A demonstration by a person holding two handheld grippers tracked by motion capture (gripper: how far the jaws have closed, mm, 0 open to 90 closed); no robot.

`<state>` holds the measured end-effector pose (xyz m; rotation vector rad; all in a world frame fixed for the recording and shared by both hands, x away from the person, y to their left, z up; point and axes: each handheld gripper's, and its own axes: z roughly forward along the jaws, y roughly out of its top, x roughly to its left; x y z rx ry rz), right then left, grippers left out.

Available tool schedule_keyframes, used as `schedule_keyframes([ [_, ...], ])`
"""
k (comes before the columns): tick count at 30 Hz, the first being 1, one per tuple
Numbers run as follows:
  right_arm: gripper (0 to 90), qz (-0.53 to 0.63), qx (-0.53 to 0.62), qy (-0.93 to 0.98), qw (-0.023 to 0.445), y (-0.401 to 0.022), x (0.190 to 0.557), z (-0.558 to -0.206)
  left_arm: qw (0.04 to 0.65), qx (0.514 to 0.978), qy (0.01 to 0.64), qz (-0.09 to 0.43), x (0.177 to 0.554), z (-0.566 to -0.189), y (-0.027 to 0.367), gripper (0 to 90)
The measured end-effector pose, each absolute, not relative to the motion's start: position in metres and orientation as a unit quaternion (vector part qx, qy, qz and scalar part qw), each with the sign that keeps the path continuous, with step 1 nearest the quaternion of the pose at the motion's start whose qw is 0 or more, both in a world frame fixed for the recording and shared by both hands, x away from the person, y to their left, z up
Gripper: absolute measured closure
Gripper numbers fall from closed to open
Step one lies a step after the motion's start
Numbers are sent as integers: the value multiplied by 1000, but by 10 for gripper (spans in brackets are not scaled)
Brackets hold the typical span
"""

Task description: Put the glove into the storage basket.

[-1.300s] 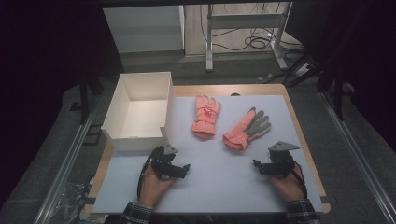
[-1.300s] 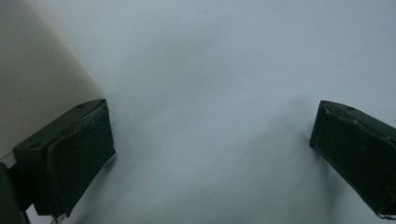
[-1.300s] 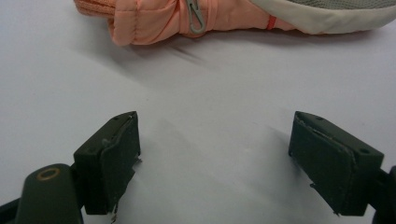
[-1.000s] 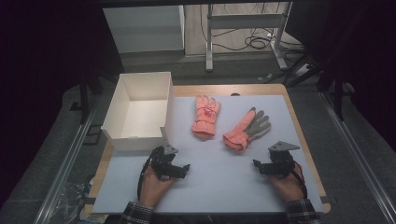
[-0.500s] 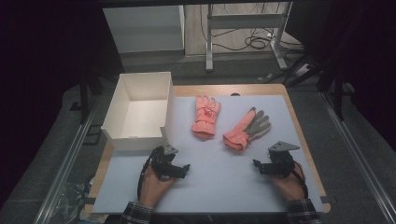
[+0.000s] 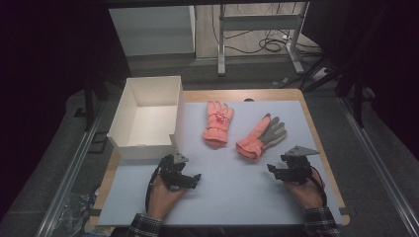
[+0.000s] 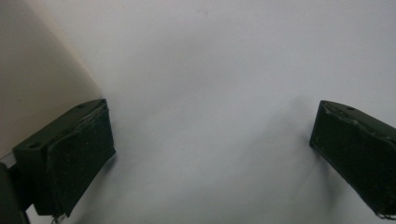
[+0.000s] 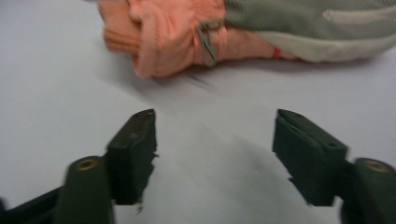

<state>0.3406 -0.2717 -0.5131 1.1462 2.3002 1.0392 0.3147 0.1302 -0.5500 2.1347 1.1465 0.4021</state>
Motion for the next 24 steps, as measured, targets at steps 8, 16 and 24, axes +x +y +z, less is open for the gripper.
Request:
schedule_keyframes([
  [8, 629, 388, 378, 828, 148, -253, 346, -494, 335, 819, 439, 154, 315, -550, 130, 0],
  [16, 573, 386, 361, 834, 156, -228, 358, -488, 335, 819, 440, 153, 314, -550, 130, 0],
  [24, 553, 343, 367, 843, 193, -220, 368, -499, 335, 819, 440, 153, 314, -550, 130, 0],
])
